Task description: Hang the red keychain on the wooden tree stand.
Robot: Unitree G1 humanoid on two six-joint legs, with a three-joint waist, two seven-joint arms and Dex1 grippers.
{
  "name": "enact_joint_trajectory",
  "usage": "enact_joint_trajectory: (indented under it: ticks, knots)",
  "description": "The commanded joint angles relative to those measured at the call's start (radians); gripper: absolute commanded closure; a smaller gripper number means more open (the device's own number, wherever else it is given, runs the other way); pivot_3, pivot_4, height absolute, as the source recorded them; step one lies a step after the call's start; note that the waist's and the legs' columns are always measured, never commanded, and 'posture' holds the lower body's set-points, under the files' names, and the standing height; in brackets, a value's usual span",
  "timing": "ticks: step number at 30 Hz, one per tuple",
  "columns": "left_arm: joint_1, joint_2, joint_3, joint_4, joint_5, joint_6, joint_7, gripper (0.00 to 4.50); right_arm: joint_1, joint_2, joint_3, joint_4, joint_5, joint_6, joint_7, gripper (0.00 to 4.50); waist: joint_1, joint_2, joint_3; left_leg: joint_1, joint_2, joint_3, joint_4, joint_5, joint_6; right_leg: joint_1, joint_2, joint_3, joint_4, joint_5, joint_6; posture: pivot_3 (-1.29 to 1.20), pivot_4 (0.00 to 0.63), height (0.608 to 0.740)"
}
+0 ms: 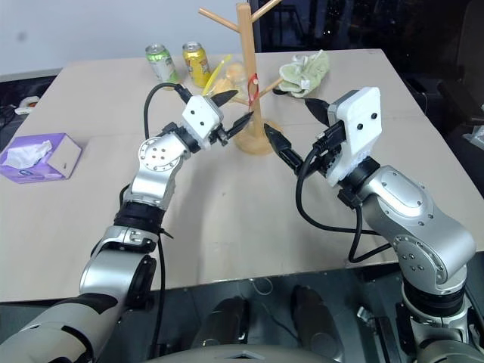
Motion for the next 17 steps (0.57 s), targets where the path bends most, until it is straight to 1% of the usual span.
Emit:
enact_joint_trajectory:
  ticks: [1,3,5,8,10,13,15,17]
  knots:
    - [0.021,0.046,0.041,-0.108,-0.093,0.076,-0.078,0.02,-0.005,-0.043,-0.005,-0.012,-0.003,-0.007,0.048,0.0,-0.001,0.0,0.0,0.0,0.0,0.0,0.0,0.0,0.0,0.0,0.0,0.0,0.0,0.0,0.0,0.0,0.15,0.74]
    - [0.04,0.076,0.057,-0.172,-0.169,0.186,-0.146,0.02,-0.011,-0.068,-0.007,0.006,-0.004,-0.008,0.077,0.0,-0.001,0.0,0.0,0.0,0.0,0.0,0.0,0.0,0.0,0.0,0.0,0.0,0.0,0.0,0.0,0.0,0.15,0.74]
    - [0.054,0.136,0.084,-0.268,-0.286,0.414,-0.224,0.02,-0.025,-0.117,-0.015,0.034,0.0,-0.014,0.14,0.0,-0.002,0.0,0.0,0.0,0.0,0.0,0.0,0.0,0.0,0.0,0.0,0.0,0.0,0.0,0.0,0.0,0.15,0.74]
    - [0.076,0.288,0.093,-0.387,-0.407,0.721,-0.362,0.02,-0.052,-0.196,-0.048,0.09,0.027,-0.015,0.244,0.0,-0.007,0.0,0.0,0.0,0.001,0.0,0.0,0.0,0.0,0.0,0.001,0.0,0.0,0.0,0.0,0.0,0.15,0.74]
    - [0.081,0.368,0.103,-0.426,-0.461,0.846,-0.417,0.02,-0.065,-0.236,-0.059,0.121,0.03,-0.023,0.294,0.0,-0.007,0.001,0.0,0.0,0.001,0.0,0.0,0.0,0.0,0.0,0.001,0.0,0.0,0.0,0.0,0.0,0.15,0.74]
    - [0.056,0.464,0.131,-0.421,-0.516,0.981,-0.477,0.02,-0.085,-0.289,-0.068,0.173,0.023,-0.036,0.364,0.0,-0.003,0.001,0.001,0.001,0.001,0.0,-0.001,0.0,0.0,0.0,0.001,0.0,0.0,-0.001,0.0,0.0,0.15,0.74]
    - [0.048,0.512,0.141,-0.401,-0.515,1.0,-0.502,0.02,-0.1,-0.306,-0.078,0.202,0.036,-0.033,0.397,0.0,-0.002,0.001,0.001,0.0,0.001,0.0,-0.001,0.0,0.0,0.0,0.001,-0.001,-0.001,-0.001,0.0,0.0,0.15,0.74]
    - [0.047,0.537,0.14,-0.385,-0.491,0.981,-0.508,0.02,-0.105,-0.313,-0.078,0.22,0.032,-0.04,0.417,0.0,-0.002,0.001,0.001,0.0,0.001,0.0,-0.001,0.0,0.0,0.0,0.001,-0.001,-0.001,-0.001,0.0,0.0,0.15,0.74]
